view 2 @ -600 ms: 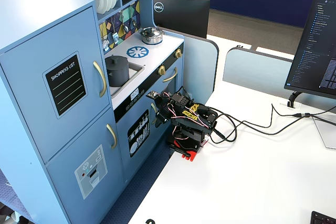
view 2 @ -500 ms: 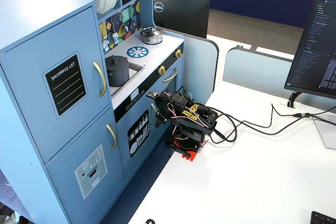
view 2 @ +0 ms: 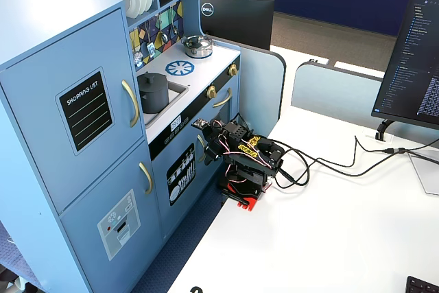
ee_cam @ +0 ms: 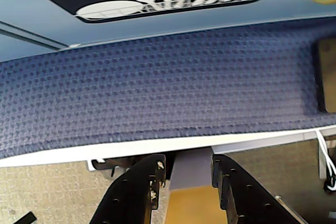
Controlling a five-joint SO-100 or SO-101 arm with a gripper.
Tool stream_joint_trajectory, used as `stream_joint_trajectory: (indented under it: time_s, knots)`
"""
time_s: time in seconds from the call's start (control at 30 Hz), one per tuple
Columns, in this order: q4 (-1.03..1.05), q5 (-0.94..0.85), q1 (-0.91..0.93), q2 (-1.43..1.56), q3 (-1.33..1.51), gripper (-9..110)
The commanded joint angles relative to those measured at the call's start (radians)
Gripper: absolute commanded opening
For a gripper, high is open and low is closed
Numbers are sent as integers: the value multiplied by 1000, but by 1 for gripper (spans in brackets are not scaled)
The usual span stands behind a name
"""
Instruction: Take off the lid from the gray recipient and place it on the counter
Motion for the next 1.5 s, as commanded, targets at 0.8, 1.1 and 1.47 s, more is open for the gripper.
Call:
stream_joint_trajectory:
  time_s: [0.8, 1.1, 1.47]
  knots:
    - [-1069, -66, -11, -466, -781, 18]
    - [-1206, -44, 15, -632, -831, 20]
    - [-1269, 17, 23, -793, -922, 18]
